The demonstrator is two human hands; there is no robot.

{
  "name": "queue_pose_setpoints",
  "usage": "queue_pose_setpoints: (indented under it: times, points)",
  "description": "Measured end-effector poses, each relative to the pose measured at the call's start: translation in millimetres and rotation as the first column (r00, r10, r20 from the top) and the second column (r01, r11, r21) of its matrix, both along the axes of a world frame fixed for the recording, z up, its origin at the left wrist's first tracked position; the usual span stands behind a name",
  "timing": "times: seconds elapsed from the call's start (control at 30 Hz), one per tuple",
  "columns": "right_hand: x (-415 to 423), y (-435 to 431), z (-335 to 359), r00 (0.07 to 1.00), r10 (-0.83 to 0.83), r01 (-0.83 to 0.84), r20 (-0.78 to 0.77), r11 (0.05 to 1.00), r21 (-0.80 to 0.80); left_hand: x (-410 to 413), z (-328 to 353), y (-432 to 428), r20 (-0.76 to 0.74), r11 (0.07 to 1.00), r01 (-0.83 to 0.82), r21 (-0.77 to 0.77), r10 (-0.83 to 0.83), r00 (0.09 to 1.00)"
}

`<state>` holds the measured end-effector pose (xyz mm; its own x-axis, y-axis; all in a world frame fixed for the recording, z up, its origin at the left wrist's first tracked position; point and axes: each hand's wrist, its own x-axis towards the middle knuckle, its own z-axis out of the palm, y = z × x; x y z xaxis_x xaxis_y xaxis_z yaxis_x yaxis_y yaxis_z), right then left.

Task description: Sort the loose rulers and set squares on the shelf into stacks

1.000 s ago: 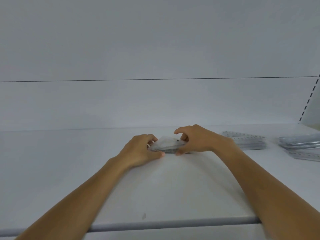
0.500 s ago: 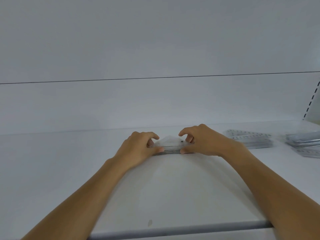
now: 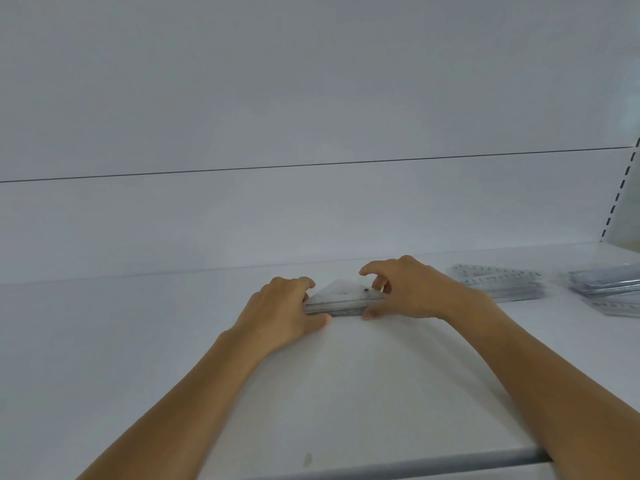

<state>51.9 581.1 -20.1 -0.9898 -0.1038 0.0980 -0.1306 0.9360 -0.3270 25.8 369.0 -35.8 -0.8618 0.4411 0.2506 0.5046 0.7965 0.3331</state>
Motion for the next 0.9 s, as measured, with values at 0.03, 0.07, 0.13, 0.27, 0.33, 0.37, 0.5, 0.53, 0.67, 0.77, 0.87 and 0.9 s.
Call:
queue_pose_setpoints:
  times: [0.03, 0.07, 0.13, 0.27, 0.33, 0.37, 0.5, 0.53, 0.67, 0.77, 0.87, 0.9]
  points:
    - [0, -1, 0, 1.0, 0.002, -0.002, 0.017, 1.0, -0.022, 0, 1, 0, -0.011, 0.998, -0.031, -0.048, 0.03, 0.999]
    - [1, -3, 1, 0.999, 0.007, -0.005, 0.037, 0.999, -0.052, 0, 2, -1, -0.021, 0.995, -0.049, -0.087, 0.048, 0.999]
    - [0, -8, 4, 0.997, 0.019, -0.013, 0.072, 0.997, -0.074, 2, 4, -2, -0.029, 0.991, -0.052, -0.122, 0.049, 0.998]
    - [-9, -27, 18, 0.981, 0.004, -0.021, 0.194, 0.996, 0.084, 3, 6, -2, -0.029, 0.986, -0.006, -0.164, 0.001, 1.0]
    - [-15, -37, 30, 0.956, -0.006, -0.052, 0.292, 0.98, 0.191, 3, 6, -4, -0.031, 0.987, 0.018, -0.158, -0.023, 0.999]
    - [-19, -42, 36, 0.937, -0.015, -0.065, 0.349, 0.974, 0.217, 3, 5, -4, -0.033, 0.988, 0.028, -0.149, -0.033, 0.999]
    - [-31, -58, 48, 0.881, -0.06, -0.096, 0.469, 0.949, 0.301, 2, 2, -5, -0.041, 0.991, 0.059, -0.12, -0.064, 0.997]
    - [-33, -61, 49, 0.88, -0.071, -0.097, 0.469, 0.941, 0.325, 1, 1, -6, -0.043, 0.991, 0.066, -0.112, -0.071, 0.997]
    - [-36, -66, 50, 0.895, -0.076, -0.101, 0.438, 0.925, 0.367, -3, 1, -6, -0.031, 0.997, 0.053, -0.054, -0.054, 0.998]
    - [-34, -68, 50, 0.913, -0.078, -0.102, 0.401, 0.906, 0.41, -4, 1, -5, -0.034, 0.998, 0.044, -0.048, -0.046, 0.998]
    - [-32, -69, 49, 0.915, -0.081, -0.103, 0.396, 0.9, 0.423, -3, 0, -5, -0.061, 0.996, 0.046, -0.082, -0.051, 0.997]
    - [-31, -69, 49, 0.913, -0.079, -0.105, 0.401, 0.902, 0.418, -2, 0, -5, -0.069, 0.995, 0.046, -0.089, -0.052, 0.996]
